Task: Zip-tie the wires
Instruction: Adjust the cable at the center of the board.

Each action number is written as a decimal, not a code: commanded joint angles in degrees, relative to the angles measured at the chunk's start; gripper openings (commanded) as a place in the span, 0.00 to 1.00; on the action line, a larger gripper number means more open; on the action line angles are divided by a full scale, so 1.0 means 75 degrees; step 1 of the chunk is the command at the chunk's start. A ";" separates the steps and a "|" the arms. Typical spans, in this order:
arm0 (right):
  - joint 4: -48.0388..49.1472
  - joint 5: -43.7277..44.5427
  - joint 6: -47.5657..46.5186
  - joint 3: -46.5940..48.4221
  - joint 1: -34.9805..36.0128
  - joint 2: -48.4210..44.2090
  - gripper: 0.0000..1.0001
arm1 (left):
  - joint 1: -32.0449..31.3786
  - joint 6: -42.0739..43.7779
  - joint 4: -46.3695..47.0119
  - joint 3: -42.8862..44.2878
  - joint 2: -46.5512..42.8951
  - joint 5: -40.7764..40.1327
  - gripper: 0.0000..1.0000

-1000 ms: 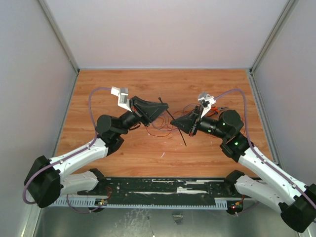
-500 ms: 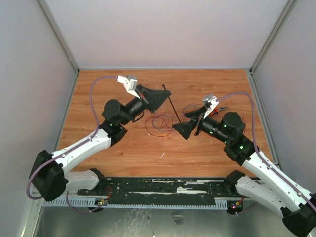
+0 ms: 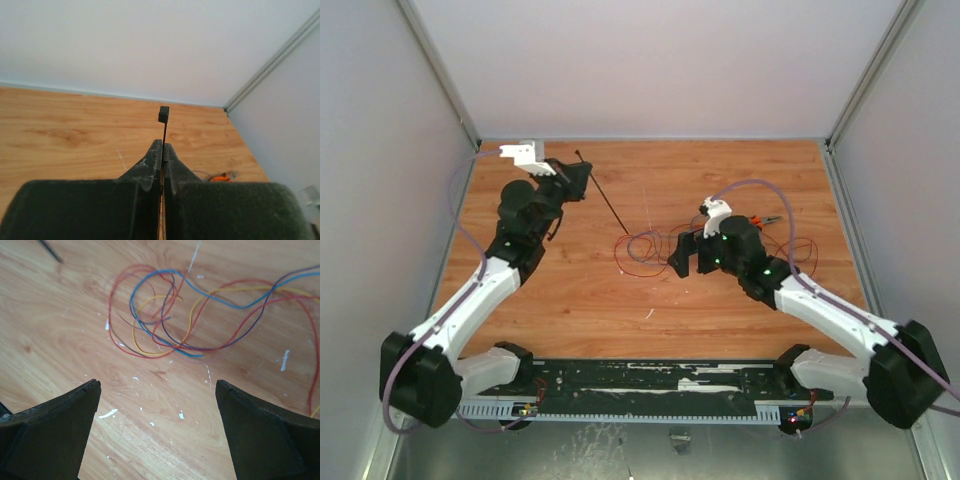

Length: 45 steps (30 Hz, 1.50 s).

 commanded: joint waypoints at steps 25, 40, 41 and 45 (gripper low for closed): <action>0.0970 -0.0223 -0.0943 0.2697 0.0560 0.5255 0.76 | 0.0268 -0.0095 -0.1579 -0.0473 -0.2780 -0.0712 0.00; 0.0531 -0.0394 -0.0971 0.3580 0.1011 0.6328 0.72 | 0.0279 -0.0171 -0.1496 -0.0653 -0.2845 -0.0656 0.00; 0.0525 -0.0426 -0.0984 0.3633 0.1087 0.6398 0.72 | 0.0279 -0.0171 -0.1496 -0.0662 -0.2860 -0.0660 0.00; 0.0473 -0.0720 -0.1047 0.3900 0.1315 0.6683 0.72 | 0.0279 -0.0162 -0.1528 -0.0674 -0.2936 -0.0670 0.00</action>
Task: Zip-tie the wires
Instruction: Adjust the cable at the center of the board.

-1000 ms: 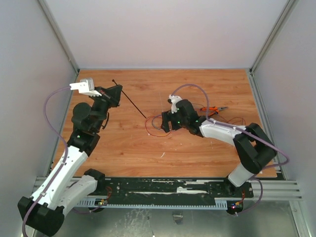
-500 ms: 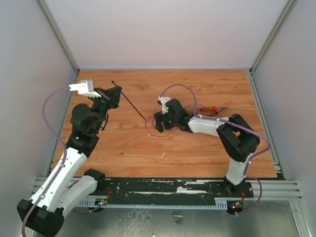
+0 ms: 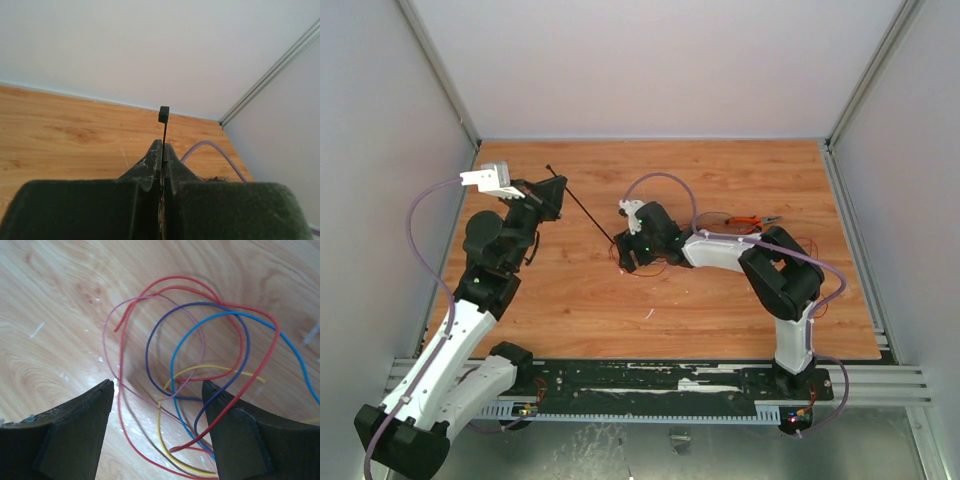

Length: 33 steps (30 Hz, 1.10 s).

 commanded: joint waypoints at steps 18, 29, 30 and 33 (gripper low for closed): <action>-0.0249 -0.1322 -0.0211 0.2145 0.0923 0.1438 0.73 | 0.0069 -0.0077 -0.0041 0.0049 -0.0379 0.0044 0.00; -0.0294 -0.1921 -0.0263 0.2741 0.1067 0.1918 0.74 | 0.0069 -0.0126 -0.0171 0.0238 -0.0462 0.0196 0.00; -0.0419 -0.1777 -0.0290 0.2772 0.1045 0.1857 0.75 | 0.0069 -0.0112 -0.0188 0.0257 -0.0462 0.0219 0.00; -0.0590 -0.1588 -0.0141 0.2512 0.0692 0.1388 0.78 | 0.0069 -0.0064 -0.0372 0.0426 -0.0362 0.0349 0.00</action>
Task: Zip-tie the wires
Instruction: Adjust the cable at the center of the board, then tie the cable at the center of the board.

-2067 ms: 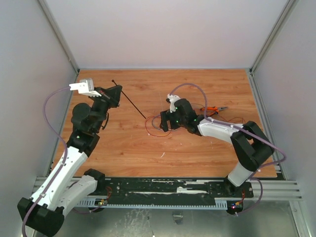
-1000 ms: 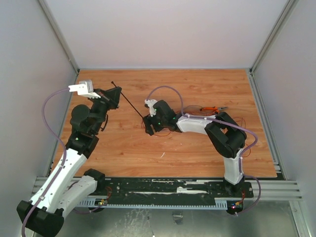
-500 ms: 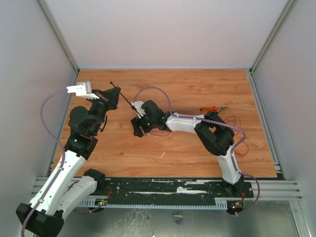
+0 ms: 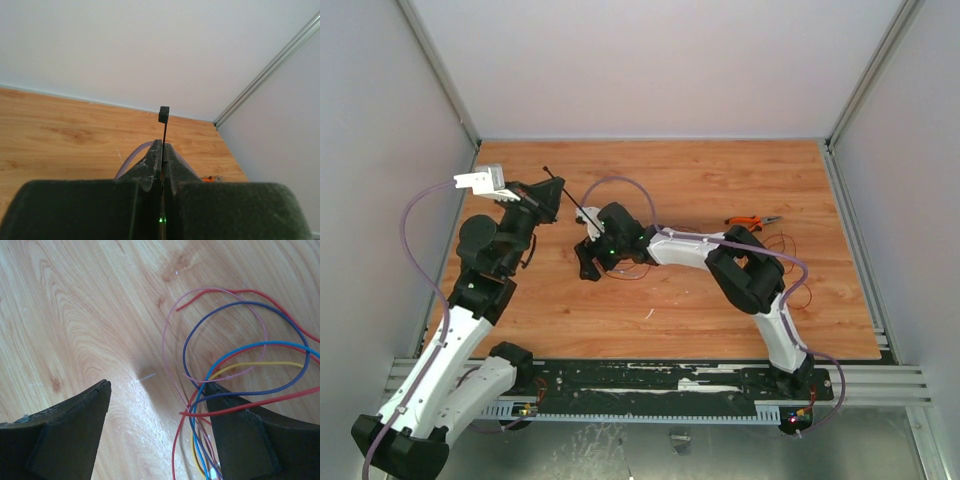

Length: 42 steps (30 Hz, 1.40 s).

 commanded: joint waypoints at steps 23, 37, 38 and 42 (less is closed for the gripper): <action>-0.1358 0.1192 -0.0642 -0.4184 -0.2987 -0.6865 0.99 | 0.0383 0.0714 0.1584 0.2041 0.3442 0.1717 0.00; -0.2196 0.2686 0.0221 -0.5758 -0.4694 -1.0438 0.99 | 0.0386 0.1465 0.2259 0.5338 0.8098 0.3456 0.00; -0.2221 0.2731 0.0215 -0.5681 -0.4713 -1.0464 0.99 | 0.0380 0.1502 0.2399 0.5483 0.8386 0.3592 0.00; -0.2312 0.2678 0.0188 -0.5359 -0.4742 -1.0452 0.99 | 0.0373 0.1581 0.2596 0.6298 0.9526 0.4044 0.00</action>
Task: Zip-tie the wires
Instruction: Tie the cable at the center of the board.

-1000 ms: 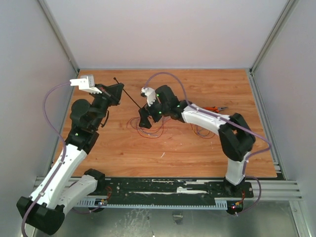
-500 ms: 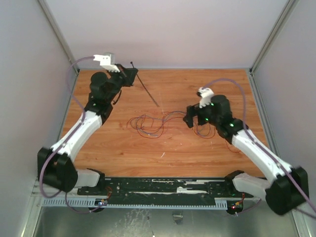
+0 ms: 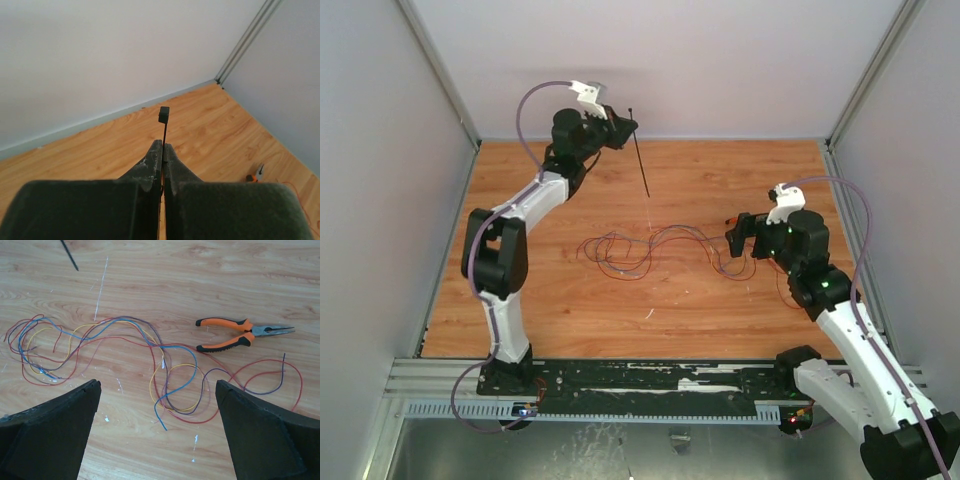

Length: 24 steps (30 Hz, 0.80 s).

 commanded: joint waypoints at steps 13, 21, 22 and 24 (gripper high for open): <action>0.0257 -0.0275 -0.0173 0.0289 -0.0100 -0.0083 0.99 | -0.0059 0.0163 0.0665 0.2399 0.2858 0.1400 0.00; 0.0416 -0.0329 -0.0421 0.0120 -0.0101 -0.0391 0.99 | -0.0266 0.0094 0.1188 0.1600 0.2927 0.1455 0.00; 0.0456 -0.0368 -0.0426 0.0093 -0.0100 -0.0480 0.99 | -0.0290 0.0059 0.1349 0.1378 0.2857 0.1417 0.00; 0.0540 -0.0459 -0.0435 0.0036 -0.0101 -0.0636 0.99 | -0.0336 -0.0007 0.1665 0.0970 0.2753 0.1397 0.00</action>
